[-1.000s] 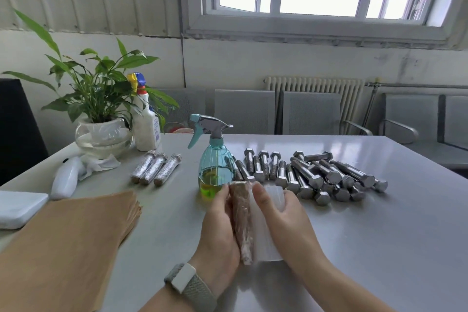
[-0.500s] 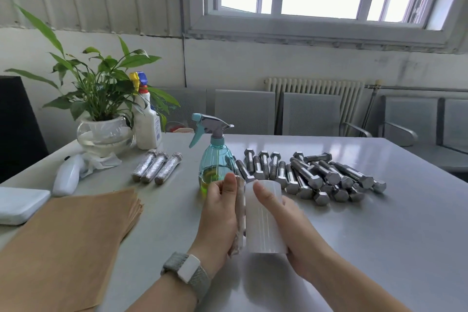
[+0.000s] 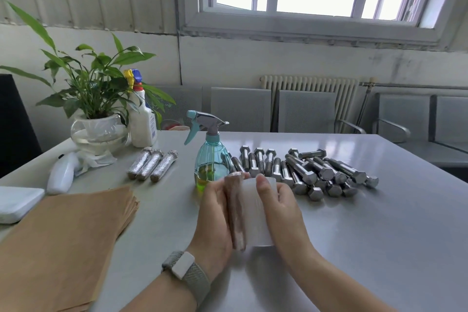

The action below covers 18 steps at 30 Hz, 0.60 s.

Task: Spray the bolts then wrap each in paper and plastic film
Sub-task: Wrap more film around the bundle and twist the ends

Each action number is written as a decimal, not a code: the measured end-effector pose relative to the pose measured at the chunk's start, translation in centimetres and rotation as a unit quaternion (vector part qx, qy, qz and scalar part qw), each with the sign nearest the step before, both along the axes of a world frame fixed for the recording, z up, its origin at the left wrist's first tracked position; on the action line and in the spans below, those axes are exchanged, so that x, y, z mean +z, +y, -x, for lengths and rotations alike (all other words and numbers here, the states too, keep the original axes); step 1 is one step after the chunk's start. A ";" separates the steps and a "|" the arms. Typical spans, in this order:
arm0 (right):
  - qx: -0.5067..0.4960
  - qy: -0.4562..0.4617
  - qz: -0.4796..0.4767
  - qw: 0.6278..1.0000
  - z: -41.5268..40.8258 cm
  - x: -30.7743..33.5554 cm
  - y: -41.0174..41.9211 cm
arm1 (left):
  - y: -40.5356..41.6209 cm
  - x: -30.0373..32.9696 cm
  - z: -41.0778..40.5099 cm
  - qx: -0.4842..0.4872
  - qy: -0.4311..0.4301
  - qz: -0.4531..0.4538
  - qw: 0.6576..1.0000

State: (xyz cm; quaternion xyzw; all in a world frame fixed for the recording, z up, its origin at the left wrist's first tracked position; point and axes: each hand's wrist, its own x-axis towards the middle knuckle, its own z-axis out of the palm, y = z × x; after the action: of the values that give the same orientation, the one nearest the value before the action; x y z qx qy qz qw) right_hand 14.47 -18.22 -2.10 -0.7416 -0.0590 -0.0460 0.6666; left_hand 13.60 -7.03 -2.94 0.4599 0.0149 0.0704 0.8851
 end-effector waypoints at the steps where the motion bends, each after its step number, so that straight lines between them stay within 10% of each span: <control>1: 0.024 0.035 -0.037 0.998 -0.2 0.1 -0.2 | 0.2 -0.1 -0.1 0.001 0.009 -0.007 1.000; 7: 0.217 0.153 -0.123 0.956 -0.3 1.1 -1.7 | 1.0 -0.5 0.0 0.032 -0.034 -0.177 0.983; 18: 0.105 -0.002 -0.089 0.990 0.2 1.3 0.0 | 0.1 -0.1 0.0 0.132 -0.064 -0.192 0.970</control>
State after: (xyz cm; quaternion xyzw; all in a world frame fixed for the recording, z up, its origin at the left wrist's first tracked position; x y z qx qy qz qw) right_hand 14.22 -18.24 -0.82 -0.6689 -0.1330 0.0178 0.7312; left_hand 13.60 -6.89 -3.00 0.6098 0.0044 0.2175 0.7621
